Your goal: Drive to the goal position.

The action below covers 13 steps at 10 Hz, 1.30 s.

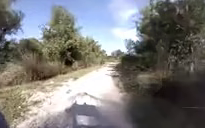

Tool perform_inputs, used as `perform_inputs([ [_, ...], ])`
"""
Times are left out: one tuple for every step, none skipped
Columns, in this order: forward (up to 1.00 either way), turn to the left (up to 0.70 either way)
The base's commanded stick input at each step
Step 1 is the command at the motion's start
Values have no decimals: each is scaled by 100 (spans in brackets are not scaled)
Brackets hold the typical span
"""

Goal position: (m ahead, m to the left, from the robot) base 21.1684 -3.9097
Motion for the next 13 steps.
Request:
perform_inputs([
  [100, 0],
  [100, 0],
  [100, 27],
  [100, 27],
  [100, 17],
  [100, 5],
  [100, 0],
  [100, 0],
  [100, 0],
  [100, 0],
  [100, 0],
  [100, 1],
  [100, 27],
])
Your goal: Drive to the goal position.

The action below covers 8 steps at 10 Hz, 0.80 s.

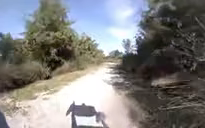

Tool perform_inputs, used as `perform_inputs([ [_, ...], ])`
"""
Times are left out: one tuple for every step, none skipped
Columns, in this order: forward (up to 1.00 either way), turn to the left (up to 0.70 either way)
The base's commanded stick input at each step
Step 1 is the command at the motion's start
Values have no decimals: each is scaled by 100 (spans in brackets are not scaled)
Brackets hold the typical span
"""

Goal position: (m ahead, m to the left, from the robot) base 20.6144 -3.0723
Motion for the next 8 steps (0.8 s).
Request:
perform_inputs([
  [100, 27],
  [100, 27],
  [100, 13],
  [100, 0],
  [100, 0],
  [100, 0],
  [100, 0],
  [100, 0],
])
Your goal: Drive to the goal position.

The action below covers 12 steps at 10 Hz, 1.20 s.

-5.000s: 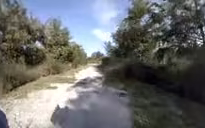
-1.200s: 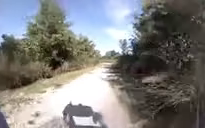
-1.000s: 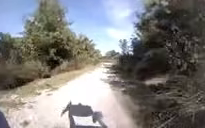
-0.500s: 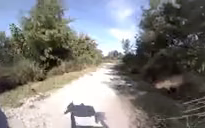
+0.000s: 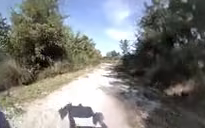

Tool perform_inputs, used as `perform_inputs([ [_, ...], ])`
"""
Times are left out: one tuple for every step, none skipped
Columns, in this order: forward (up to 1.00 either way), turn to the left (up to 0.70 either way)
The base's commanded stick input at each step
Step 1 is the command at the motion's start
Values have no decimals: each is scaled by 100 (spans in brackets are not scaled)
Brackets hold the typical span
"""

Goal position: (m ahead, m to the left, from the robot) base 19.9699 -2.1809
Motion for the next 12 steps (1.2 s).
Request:
perform_inputs([
  [100, 0],
  [100, 9],
  [100, 27],
  [100, 27],
  [100, 16],
  [100, 0],
  [100, 0],
  [100, 0],
  [100, 0],
  [100, 0],
  [100, 0],
  [100, 0],
])
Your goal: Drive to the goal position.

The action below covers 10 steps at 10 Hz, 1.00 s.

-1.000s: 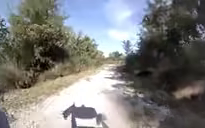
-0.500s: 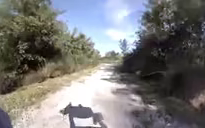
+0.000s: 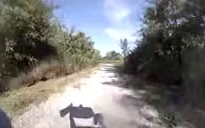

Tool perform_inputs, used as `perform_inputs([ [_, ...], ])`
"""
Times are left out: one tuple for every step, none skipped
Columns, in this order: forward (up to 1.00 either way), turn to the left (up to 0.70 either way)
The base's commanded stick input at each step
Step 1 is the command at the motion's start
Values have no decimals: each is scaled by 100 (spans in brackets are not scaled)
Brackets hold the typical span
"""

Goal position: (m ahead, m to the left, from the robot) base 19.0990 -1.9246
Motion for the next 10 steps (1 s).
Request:
perform_inputs([
  [100, 0],
  [100, 0],
  [100, 0],
  [100, 0],
  [100, 0],
  [100, 0],
  [100, 0],
  [100, 0],
  [100, 0],
  [100, 0],
])
